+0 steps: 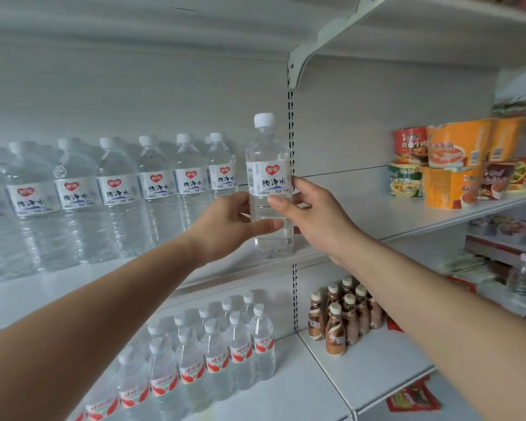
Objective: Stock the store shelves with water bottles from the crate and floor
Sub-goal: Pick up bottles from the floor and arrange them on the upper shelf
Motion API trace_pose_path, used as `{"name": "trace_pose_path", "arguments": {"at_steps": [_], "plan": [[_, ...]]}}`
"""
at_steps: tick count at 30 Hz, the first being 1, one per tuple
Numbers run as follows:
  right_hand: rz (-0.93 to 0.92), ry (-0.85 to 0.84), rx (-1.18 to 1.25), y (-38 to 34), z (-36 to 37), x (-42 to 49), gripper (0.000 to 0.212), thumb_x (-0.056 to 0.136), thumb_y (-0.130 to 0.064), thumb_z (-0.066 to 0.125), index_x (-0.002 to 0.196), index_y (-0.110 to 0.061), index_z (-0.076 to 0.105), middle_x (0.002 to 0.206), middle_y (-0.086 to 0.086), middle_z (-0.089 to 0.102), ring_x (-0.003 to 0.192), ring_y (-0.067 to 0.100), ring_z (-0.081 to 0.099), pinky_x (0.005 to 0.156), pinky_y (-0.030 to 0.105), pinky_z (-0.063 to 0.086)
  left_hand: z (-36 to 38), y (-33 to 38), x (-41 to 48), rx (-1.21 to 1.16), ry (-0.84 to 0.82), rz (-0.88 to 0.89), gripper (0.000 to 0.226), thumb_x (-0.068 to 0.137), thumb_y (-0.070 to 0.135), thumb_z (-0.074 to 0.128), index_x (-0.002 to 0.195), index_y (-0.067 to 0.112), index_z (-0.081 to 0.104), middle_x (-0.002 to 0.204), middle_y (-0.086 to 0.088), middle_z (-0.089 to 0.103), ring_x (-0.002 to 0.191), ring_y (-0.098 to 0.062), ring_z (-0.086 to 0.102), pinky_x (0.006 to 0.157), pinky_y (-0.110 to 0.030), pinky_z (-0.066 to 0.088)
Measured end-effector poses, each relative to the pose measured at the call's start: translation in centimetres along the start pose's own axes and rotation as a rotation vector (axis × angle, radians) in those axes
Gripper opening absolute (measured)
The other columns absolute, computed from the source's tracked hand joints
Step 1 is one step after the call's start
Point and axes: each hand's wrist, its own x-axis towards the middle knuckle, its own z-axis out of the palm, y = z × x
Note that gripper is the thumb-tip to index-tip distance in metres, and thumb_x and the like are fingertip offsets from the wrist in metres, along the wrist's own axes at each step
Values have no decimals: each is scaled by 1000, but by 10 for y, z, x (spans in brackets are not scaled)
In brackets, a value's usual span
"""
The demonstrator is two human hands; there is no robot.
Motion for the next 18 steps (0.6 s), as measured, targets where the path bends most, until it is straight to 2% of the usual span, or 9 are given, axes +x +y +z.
{"name": "trace_pose_path", "arguments": {"at_steps": [3,6,9,11,13,15,18], "plan": [[6,-21,11,16,6,25,64,67,-77,59,126,-52,60,109,-3,67,107,13,63,96,48,54,0,-14,16,234,6,-4,65,81,62,73,135,29,56,116,10,71,98,-11,70,96,-42,55],[7,-29,19,34,15,48,62,67,-78,60,124,-53,60,107,-3,68,106,13,64,95,50,55,-11,-24,32,468,-29,-48,74,80,68,67,141,30,48,119,6,66,94,-9,68,95,-36,54],[12,-44,2,50,23,70,62,67,-79,59,124,-52,59,107,-2,68,105,14,64,95,50,55,-24,-38,42,597,-67,-57,74,82,62,70,144,29,45,116,11,62,92,-5,67,89,-28,53],[10,-47,5,58,29,85,62,67,-77,59,122,-50,61,105,-3,69,104,16,64,94,51,55,-27,-51,46,609,-48,-54,66,86,51,72,141,23,50,110,14,64,91,-6,67,87,-28,55],[12,-58,-8,64,33,100,57,68,-74,61,120,-51,62,104,-4,71,104,18,65,94,52,55,-28,-61,48,554,26,-58,48,92,37,70,134,18,58,104,13,70,90,-9,68,88,-30,55],[30,-80,-10,71,36,115,45,71,-71,64,112,-54,64,102,2,73,102,22,68,93,53,56,-25,-67,50,510,114,-73,32,95,27,64,126,19,65,99,11,73,90,-10,68,89,-30,53],[51,-127,29,77,41,133,22,88,-48,71,109,-49,66,101,10,75,100,33,71,86,55,59,-19,-69,51,505,174,-56,25,95,20,60,119,21,67,90,12,72,83,-7,67,83,-23,51]]}}
